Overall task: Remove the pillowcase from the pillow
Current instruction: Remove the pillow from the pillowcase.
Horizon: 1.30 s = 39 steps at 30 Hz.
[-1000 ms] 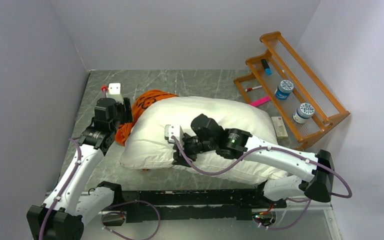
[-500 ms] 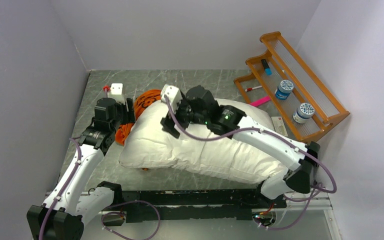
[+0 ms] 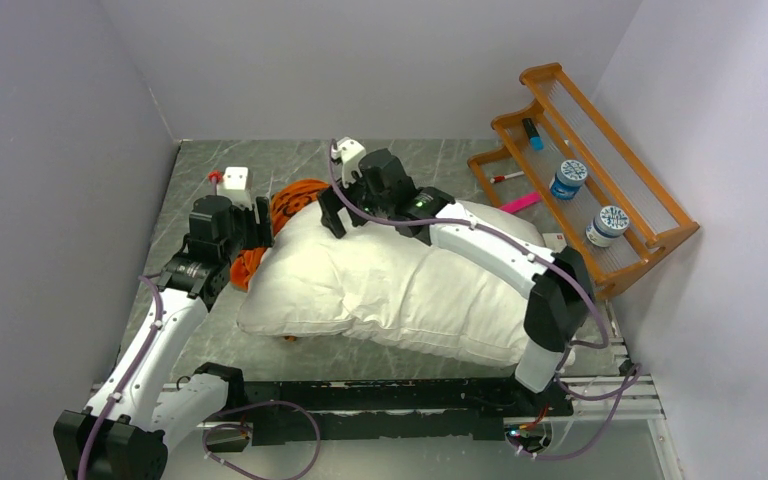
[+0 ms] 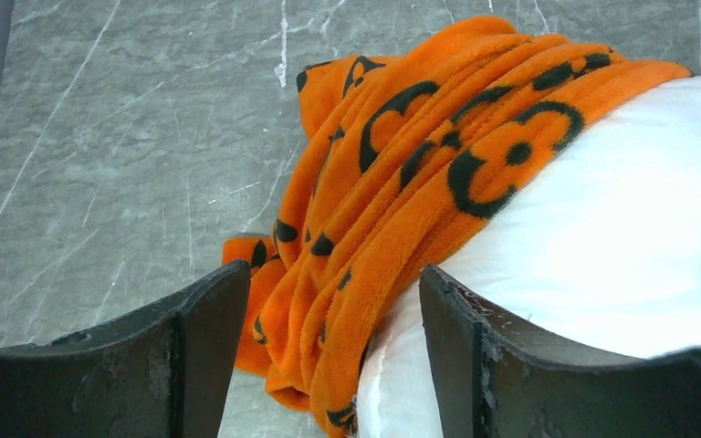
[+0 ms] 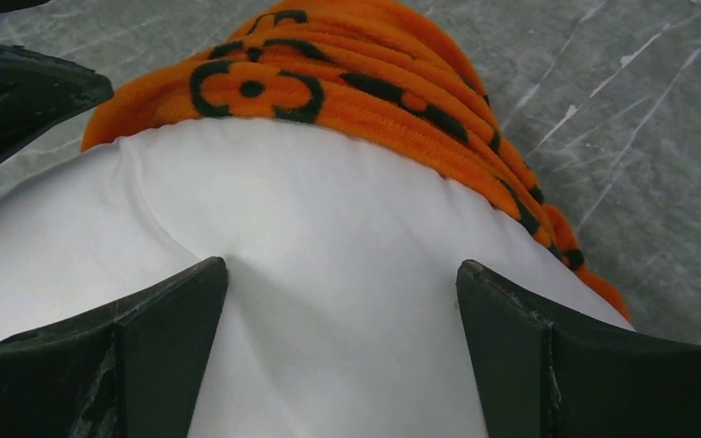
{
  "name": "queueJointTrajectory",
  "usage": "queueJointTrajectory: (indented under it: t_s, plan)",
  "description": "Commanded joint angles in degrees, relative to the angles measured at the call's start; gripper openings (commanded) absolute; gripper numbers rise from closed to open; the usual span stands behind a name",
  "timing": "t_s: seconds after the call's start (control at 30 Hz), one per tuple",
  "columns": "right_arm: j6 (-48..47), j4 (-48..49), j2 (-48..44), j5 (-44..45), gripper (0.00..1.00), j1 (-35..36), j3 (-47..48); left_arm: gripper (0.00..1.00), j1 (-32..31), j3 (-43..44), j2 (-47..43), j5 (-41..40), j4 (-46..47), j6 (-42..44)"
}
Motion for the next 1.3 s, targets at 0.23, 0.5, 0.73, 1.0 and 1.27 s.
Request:
queueJointTrajectory:
  t_s: [0.23, 0.5, 0.73, 1.0, 1.27]
  plan:
    - [0.62, 2.62, 0.09, -7.32, 0.86, 0.97, -11.27, 0.75, 0.23, 0.05, 0.33, 2.77, 2.65, 0.55]
    - [-0.82, 3.15, -3.45, -4.92, 0.78, 4.47, -19.08, 0.78, 0.23, 0.46, 2.06, 8.34, 3.32, 0.54]
    - [-3.11, 5.71, -6.38, -4.87, 0.39, 7.54, -22.71, 0.80, 0.15, 3.05, 4.98, 15.64, 4.09, -0.35]
    - [-6.14, 7.53, -8.80, -4.13, 0.00, 10.75, -24.16, 0.80, -0.73, 8.23, 10.67, 23.30, 2.09, 0.17]
    - [-7.71, 8.90, -12.95, -3.41, 0.00, 12.37, -26.04, 0.80, -2.32, 11.74, 16.00, 18.47, -1.31, -0.21]
